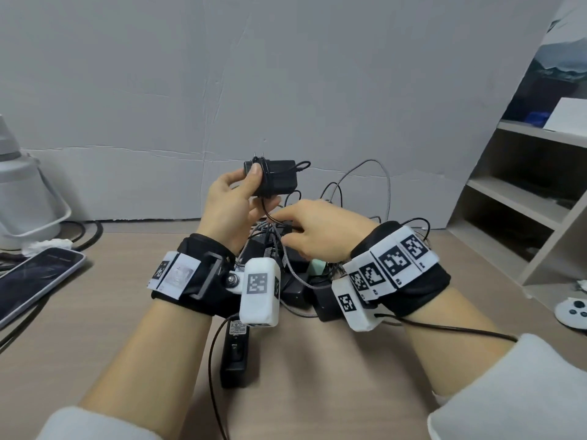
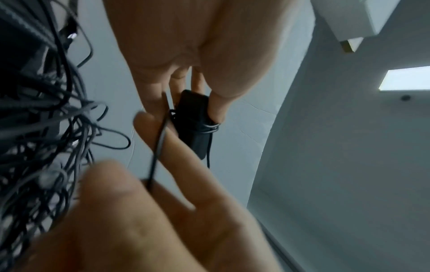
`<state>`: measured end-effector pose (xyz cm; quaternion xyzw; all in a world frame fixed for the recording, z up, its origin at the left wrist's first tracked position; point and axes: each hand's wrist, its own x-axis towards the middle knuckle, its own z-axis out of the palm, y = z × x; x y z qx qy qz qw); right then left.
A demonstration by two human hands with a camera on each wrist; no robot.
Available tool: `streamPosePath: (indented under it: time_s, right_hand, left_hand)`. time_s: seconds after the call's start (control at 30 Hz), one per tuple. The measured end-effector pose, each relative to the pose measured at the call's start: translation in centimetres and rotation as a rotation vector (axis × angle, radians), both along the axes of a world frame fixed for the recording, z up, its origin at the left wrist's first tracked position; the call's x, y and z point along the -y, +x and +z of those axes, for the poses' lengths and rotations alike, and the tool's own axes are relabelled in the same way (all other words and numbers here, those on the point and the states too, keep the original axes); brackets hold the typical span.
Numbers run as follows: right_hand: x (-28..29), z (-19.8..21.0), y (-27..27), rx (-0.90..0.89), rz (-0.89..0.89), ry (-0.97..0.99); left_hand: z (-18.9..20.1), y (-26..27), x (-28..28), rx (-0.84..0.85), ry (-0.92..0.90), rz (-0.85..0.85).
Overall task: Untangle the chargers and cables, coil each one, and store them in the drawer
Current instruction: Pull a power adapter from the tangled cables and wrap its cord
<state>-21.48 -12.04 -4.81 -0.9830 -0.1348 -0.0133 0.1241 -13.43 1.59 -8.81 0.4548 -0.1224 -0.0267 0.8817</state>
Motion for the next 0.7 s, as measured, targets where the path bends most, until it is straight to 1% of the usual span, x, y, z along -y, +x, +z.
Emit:
streamPosePath:
  time_s: [0.1, 0.17, 0.27, 0.33, 0.5, 0.63, 0.7]
  right_hand:
    - [0.5, 1.2, -0.3, 0.118, -0.048, 0.051]
    - [1.0, 2.1, -0.4, 0.189, -0.072, 0.091]
    - [1.8, 3.4, -0.1, 0.290, -0.083, 0.101]
    - [2.4, 4.0, 0.3, 0.356, -0.094, 0.091]
    - [4.0, 4.1, 1.3, 0.419, -0.135, 0.113]
    - [4.6, 3.3, 1.6, 0.391, -0.162, 0.170]
    - [4.7, 2.8, 1.7, 0.352, -0.160, 0.200]
  left_hand:
    - [-0.2, 0.1, -0.4, 0.124, 0.139, 0.102]
    - [-0.4, 0.3, -0.7, 0.220, 0.273, 0.115]
    - [-0.2, 0.2, -0.9, 0.342, 0.485, 0.063]
    - [-0.1, -0.1, -0.8, 0.387, 0.573, -0.016]
    - [0.0, -0.4, -1.0, 0.396, 0.558, -0.254]
    - [-0.1, -0.3, -1.3, 0.401, 0.566, -0.335]
    - [-0.1, -0.1, -1.4, 0.384, 0.507, -0.371]
